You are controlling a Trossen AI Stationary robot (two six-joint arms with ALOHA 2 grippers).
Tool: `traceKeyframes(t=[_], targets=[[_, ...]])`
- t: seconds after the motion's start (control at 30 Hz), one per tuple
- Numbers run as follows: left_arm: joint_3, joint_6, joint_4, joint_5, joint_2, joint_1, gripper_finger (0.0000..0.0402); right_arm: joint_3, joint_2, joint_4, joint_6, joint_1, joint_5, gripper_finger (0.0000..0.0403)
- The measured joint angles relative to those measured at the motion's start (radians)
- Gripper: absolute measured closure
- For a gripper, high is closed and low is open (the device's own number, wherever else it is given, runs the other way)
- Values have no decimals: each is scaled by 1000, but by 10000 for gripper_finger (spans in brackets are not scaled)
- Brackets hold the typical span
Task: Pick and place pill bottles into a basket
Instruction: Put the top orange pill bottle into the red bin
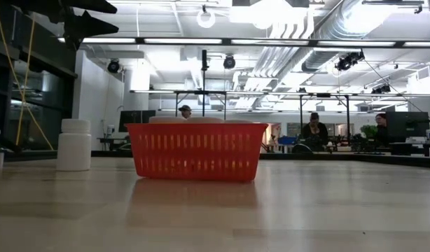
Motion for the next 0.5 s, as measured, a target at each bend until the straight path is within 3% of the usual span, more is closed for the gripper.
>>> traceKeyframes(t=[0.13,0.33,0.5], targets=[[0,0,0,-1,0,0,163,-192,-204,191,-10,16,2,246],[0,0,0,-2,0,0,163,-762,-547,659,77,33,0,274],[0,0,0,-2,0,0,163,-1151,-787,809,201,29,26,290]])
